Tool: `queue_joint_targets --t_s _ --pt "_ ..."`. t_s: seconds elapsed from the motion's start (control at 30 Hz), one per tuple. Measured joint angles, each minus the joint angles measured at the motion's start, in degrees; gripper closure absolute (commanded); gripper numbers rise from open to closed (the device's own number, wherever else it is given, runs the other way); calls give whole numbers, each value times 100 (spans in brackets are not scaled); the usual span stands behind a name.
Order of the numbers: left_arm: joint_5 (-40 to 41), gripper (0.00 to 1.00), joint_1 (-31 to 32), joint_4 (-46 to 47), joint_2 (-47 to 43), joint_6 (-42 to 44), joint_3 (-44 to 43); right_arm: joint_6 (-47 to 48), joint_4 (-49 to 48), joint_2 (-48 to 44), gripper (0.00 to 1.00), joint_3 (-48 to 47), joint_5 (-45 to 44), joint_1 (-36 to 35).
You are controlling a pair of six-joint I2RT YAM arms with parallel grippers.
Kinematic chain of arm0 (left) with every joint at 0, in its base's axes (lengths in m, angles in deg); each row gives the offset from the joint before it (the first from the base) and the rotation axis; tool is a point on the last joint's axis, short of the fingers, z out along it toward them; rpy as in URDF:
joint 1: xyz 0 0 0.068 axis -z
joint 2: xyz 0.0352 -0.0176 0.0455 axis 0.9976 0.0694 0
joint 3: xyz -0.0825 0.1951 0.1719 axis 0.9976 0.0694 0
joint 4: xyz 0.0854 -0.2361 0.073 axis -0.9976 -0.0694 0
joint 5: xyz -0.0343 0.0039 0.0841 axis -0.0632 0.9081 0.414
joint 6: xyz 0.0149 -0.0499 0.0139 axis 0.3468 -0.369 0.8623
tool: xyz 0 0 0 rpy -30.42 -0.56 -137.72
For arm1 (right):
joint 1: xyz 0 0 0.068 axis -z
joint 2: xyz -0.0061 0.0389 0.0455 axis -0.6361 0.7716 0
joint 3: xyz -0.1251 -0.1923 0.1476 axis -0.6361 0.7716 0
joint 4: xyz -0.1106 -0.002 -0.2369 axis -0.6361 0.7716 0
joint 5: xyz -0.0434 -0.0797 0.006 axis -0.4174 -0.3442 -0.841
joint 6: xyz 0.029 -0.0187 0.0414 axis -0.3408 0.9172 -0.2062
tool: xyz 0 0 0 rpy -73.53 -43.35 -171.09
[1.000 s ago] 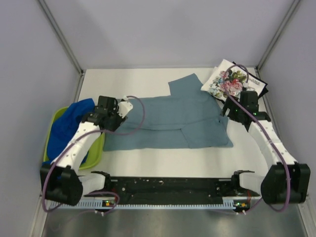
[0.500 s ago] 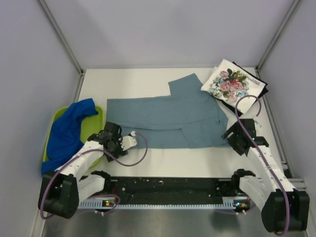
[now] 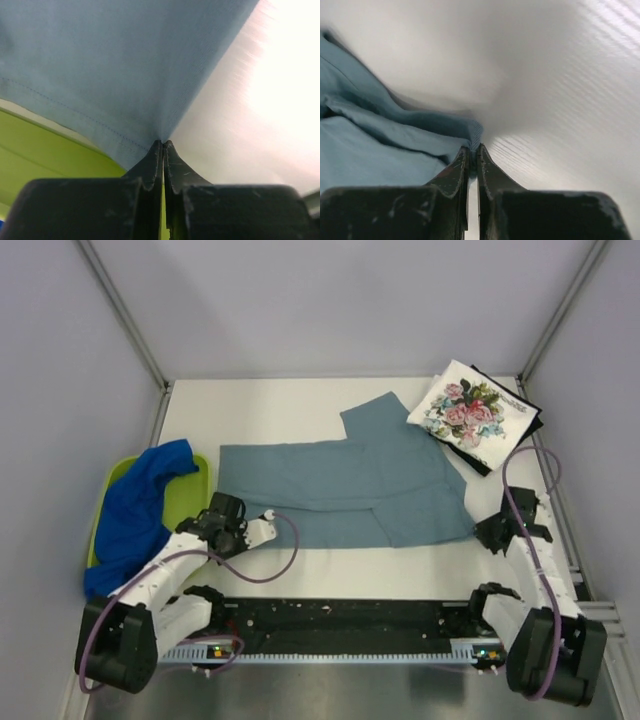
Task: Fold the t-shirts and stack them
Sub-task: Fold the flattened tshirt in 1/3 of the way
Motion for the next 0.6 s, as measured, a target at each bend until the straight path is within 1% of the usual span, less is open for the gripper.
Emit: queue_joint_targets --t_s 0.07,0.13,0.27,0.4,0.43,0.47,0.5,0.53,0.57,0.6 --pt "-157 100 0 -472 -107 -7 -138 0 168 -520 100 96 203 409" --pt "-387 100 2 -946 -271 -4 -310 -7 345 -831 100 107 249 627" --pt "-695 100 11 -1751 -623 -33 -592 -264 822 -1464 100 107 278 708" --pt "-994 100 87 -2430 -623 9 -883 -750 1325 -1574 98 83 -28 708" --pt "-1056 91 122 -2553 -625 24 -946 -879 1478 -1569 97 57 -170 710" --pt "-1119 77 162 -2664 -623 46 -1003 -1008 1611 -1541 95 26 -306 713" --pt "-1165 59 192 -2750 -608 85 -1043 -1113 1738 -1530 92 -15 -424 715" --pt "-1207 45 214 -2846 -577 125 -1078 -1209 1838 -1532 69 -57 -529 723" --pt "-1222 36 225 -2944 -538 203 -1113 -1298 1915 -1532 44 -103 -649 737" --pt "-1283 34 225 -3075 -472 238 -1156 -1401 1956 -1530 21 -144 -776 750"
